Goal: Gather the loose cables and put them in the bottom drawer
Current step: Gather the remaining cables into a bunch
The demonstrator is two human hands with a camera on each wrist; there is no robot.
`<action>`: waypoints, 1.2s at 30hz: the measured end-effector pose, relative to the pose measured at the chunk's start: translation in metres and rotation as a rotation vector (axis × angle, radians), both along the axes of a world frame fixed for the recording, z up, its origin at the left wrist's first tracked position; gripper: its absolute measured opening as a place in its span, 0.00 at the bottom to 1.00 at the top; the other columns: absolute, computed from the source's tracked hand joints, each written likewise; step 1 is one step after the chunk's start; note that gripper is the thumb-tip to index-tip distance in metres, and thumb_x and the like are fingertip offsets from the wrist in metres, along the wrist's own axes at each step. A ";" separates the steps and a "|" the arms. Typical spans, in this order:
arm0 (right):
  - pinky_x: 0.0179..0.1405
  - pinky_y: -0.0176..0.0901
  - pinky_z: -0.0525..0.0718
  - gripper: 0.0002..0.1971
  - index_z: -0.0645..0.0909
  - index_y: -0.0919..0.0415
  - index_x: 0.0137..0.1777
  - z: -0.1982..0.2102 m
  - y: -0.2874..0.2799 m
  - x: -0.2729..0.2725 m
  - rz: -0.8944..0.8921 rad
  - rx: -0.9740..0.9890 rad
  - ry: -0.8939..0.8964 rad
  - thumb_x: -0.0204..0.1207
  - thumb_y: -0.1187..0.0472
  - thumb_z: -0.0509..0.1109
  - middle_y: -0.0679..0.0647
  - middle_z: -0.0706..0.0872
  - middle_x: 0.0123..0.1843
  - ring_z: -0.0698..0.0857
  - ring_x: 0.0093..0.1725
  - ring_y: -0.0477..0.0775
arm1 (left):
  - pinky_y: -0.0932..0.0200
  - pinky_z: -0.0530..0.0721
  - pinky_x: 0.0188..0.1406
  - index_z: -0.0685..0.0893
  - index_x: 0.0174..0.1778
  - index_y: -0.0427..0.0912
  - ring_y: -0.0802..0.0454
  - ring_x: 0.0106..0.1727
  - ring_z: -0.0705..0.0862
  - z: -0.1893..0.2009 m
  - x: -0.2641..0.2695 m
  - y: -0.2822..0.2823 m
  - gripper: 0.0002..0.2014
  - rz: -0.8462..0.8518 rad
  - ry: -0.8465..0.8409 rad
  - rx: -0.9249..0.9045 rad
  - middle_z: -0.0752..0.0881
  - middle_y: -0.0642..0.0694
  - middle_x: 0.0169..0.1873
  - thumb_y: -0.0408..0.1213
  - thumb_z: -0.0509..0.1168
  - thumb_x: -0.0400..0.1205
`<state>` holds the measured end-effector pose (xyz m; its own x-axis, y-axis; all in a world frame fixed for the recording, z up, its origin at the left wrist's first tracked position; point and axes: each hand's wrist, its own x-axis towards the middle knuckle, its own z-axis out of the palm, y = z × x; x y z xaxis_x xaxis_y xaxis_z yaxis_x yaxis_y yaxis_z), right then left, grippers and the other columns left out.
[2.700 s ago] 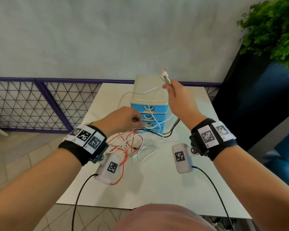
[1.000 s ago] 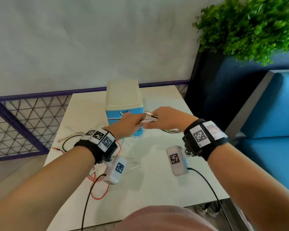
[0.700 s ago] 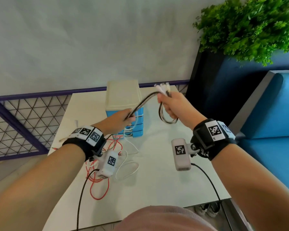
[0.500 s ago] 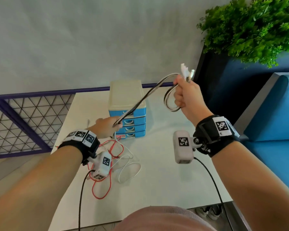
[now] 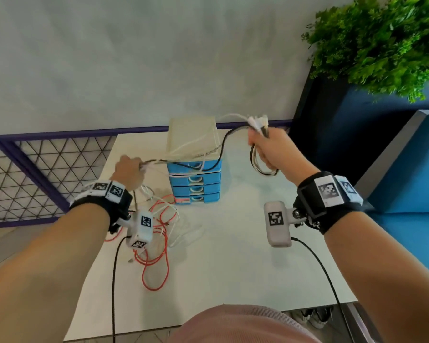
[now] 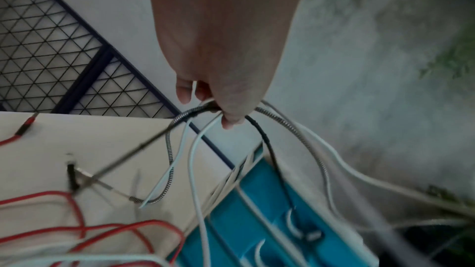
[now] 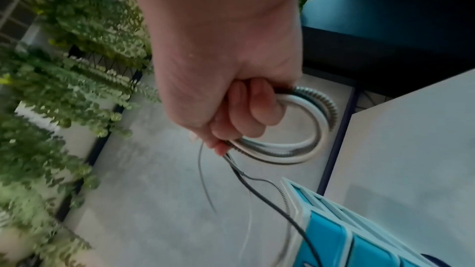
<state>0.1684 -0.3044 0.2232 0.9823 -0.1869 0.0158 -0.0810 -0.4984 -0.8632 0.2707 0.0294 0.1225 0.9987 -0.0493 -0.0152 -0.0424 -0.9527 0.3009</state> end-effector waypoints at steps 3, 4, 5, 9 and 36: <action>0.17 0.36 0.66 0.14 0.79 0.58 0.39 -0.009 0.011 0.000 0.144 -0.235 0.219 0.83 0.51 0.62 0.50 0.69 0.24 0.66 0.20 0.48 | 0.45 0.82 0.48 0.81 0.54 0.34 0.33 0.47 0.83 0.017 0.012 0.017 0.12 0.051 -0.080 -0.108 0.82 0.33 0.53 0.40 0.63 0.82; 0.17 0.35 0.67 0.15 0.77 0.58 0.37 -0.013 0.015 0.000 0.179 -0.286 0.282 0.83 0.51 0.63 0.51 0.70 0.24 0.66 0.19 0.48 | 0.47 0.81 0.49 0.79 0.57 0.36 0.36 0.49 0.82 0.018 0.013 0.023 0.15 0.071 -0.079 -0.131 0.80 0.36 0.54 0.42 0.68 0.79; 0.19 0.35 0.68 0.16 0.74 0.58 0.35 -0.016 0.018 -0.001 0.202 -0.330 0.323 0.82 0.50 0.65 0.51 0.70 0.24 0.68 0.19 0.49 | 0.47 0.81 0.52 0.75 0.62 0.39 0.38 0.52 0.81 0.017 0.013 0.028 0.23 0.076 -0.049 -0.147 0.78 0.38 0.56 0.43 0.73 0.76; 0.22 0.36 0.72 0.18 0.68 0.57 0.35 -0.025 0.028 -0.003 0.224 -0.347 0.335 0.80 0.48 0.68 0.52 0.73 0.25 0.71 0.20 0.49 | 0.44 0.81 0.57 0.70 0.68 0.43 0.38 0.56 0.80 -0.008 -0.006 0.037 0.33 0.056 0.117 -0.141 0.70 0.37 0.65 0.38 0.77 0.70; 0.24 0.33 0.71 0.12 0.78 0.58 0.43 -0.032 0.040 -0.007 0.222 0.087 0.237 0.85 0.62 0.55 0.50 0.76 0.31 0.72 0.26 0.46 | 0.55 0.77 0.46 0.80 0.36 0.47 0.47 0.50 0.85 -0.089 -0.084 -0.080 0.09 -0.616 0.564 0.283 0.88 0.46 0.43 0.40 0.58 0.81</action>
